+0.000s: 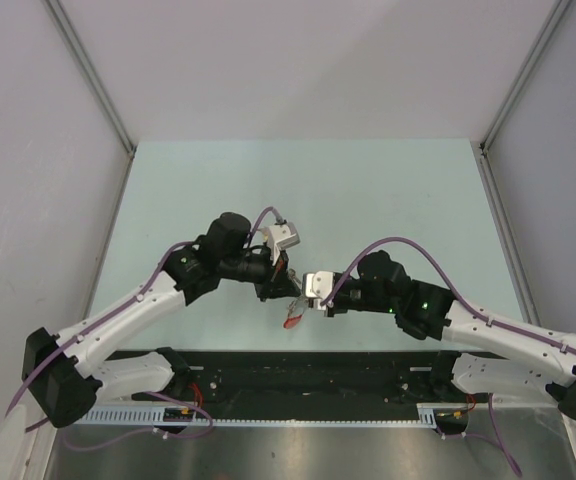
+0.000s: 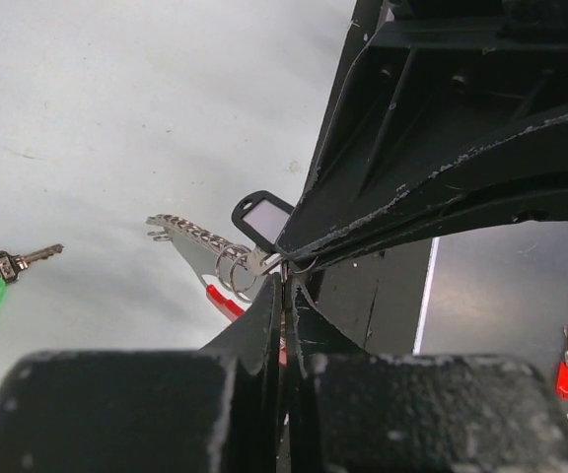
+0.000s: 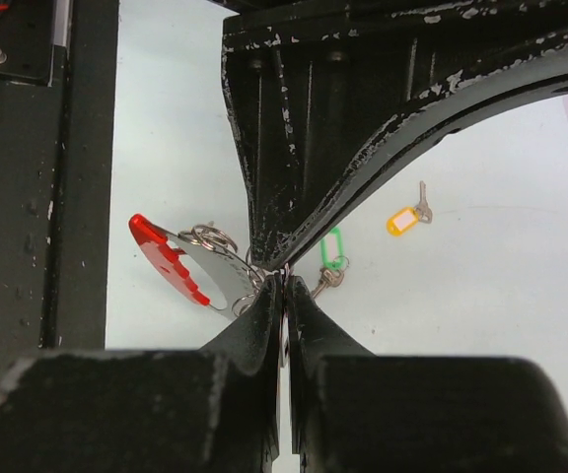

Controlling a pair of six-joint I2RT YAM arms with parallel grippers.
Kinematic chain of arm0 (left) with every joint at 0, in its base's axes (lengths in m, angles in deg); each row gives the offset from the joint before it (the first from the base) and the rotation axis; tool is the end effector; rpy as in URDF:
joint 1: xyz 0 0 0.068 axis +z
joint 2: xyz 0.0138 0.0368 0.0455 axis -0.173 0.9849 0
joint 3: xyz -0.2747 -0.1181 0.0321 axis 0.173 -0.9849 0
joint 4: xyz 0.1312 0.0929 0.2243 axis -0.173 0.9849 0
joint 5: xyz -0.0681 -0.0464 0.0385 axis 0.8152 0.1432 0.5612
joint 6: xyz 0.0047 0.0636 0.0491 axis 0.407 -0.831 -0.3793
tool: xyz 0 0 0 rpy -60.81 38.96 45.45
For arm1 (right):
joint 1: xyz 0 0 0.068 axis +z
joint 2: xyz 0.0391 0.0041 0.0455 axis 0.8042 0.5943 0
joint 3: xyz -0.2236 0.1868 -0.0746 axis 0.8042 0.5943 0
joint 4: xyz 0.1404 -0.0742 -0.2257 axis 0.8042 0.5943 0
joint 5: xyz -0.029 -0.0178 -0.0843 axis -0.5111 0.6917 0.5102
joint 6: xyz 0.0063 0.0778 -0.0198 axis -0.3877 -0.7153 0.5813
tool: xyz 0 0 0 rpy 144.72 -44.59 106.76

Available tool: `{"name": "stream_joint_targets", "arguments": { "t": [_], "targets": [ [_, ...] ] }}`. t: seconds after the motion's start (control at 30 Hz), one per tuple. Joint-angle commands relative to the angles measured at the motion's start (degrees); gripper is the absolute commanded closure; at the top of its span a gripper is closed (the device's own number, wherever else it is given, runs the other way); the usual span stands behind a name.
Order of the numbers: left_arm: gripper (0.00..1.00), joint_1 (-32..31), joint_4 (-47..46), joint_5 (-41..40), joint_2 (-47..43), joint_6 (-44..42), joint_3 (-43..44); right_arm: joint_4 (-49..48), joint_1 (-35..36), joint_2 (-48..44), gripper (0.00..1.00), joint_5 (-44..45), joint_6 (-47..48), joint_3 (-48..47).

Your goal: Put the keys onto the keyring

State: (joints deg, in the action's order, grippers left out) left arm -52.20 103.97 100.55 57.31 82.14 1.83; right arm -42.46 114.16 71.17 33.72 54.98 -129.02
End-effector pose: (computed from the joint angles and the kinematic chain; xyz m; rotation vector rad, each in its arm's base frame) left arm 0.1654 -0.2079 0.3086 1.1417 1.9643 -1.1454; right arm 0.1121 0.2329 0.3092 -1.5433 1.1973 0.5382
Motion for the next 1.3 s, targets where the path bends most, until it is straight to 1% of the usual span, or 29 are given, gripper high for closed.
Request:
{"name": "stream_joint_targets", "arguments": {
  "t": [0.0, 0.17, 0.37, 0.47, 0.5, 0.57, 0.63, 0.8, 0.93, 1.0, 1.1, 1.13, 1.17, 1.2, 1.27],
  "targets": [
    [1.0, 0.4, 0.4, -1.7, -3.2, -1.9, 1.4, -0.3, 0.0, -2.1, 1.0, 2.8, -2.5, -3.1],
    [1.0, 3.4, -4.0, -4.4, -8.8, 1.4, -0.6, 0.8, 0.4, -4.1, 1.0, 4.9, -5.3, -2.2],
    [1.0, 3.6, -11.1, -8.5, -13.8, 6.2, -4.1, -2.4, 2.0, -3.9, 1.0, 6.6, -7.1, 0.5],
    [1.0, 3.6, -15.8, -10.1, -16.6, 9.0, -6.8, -5.6, 3.2, -3.8, 1.0, 7.5, -8.1, 1.9],
    [1.0, 3.6, -17.9, -11.4, -17.2, 9.6, -7.4, -7.1, 3.4, -3.6, 1.0, 7.7, -8.3, 2.4],
    [1.0, 3.5, -20.7, -11.6, -19.0, 11.4, -9.5, -10.8, 4.4, -3.1, 1.0, 8.7, -9.3, 3.5],
    [1.0, 3.3, -26.1, -12.1, -20.6, 13.7, -11.3, -14.8, 5.1, -3.0, 1.0, 9.4, -10.0, 5.2],
    [1.0, 1.1, -33.9, -16.8, -22.6, 16.3, -15.8, -21.3, 7.2, -2.0, 1.0, 11.3, -10.8, 6.9],
    [1.0, -0.6, -38.1, -22.2, -23.1, 18.1, -17.9, -22.5, 7.9, -0.6, 1.0, 10.9, -10.7, 6.9],
    [1.0, -1.1, -40.2, -22.9, -22.9, 18.6, -19.2, -22.6, 8.0, -0.2, 1.0, 11.4, -10.8, 6.9],
    [1.0, -1.1, -39.2, -23.9, -22.5, 18.6, -19.8, -21.9, 6.9, -0.6, 1.0, 13.8, -10.9, 6.8],
    [0.93, -1.1, -38.3, -24.8, -22.7, 18.0, -19.3, -21.2, 6.2, -0.9, 1.0, 13.8, -11.1, 6.7],
    [0.64, -1.1, -36.3, -27.3, -23.1, 17.7, -19.2, -19.6, 5.2, -1.3, 1.0, 13.8, -11.5, 6.0],
    [0.41, -1.0, -35.4, -28.7, -24.3, 16.7, -19.0, -18.7, 3.2, -1.5, 1.0, 13.8, -12.1, 5.7],
    [0.27, -0.7, -32.3, -33.0, -26.1, 15.4, -18.5, -16.5, 0.8, -2.0, 1.0, 15.5, -12.7, 4.7]
  ]
}}
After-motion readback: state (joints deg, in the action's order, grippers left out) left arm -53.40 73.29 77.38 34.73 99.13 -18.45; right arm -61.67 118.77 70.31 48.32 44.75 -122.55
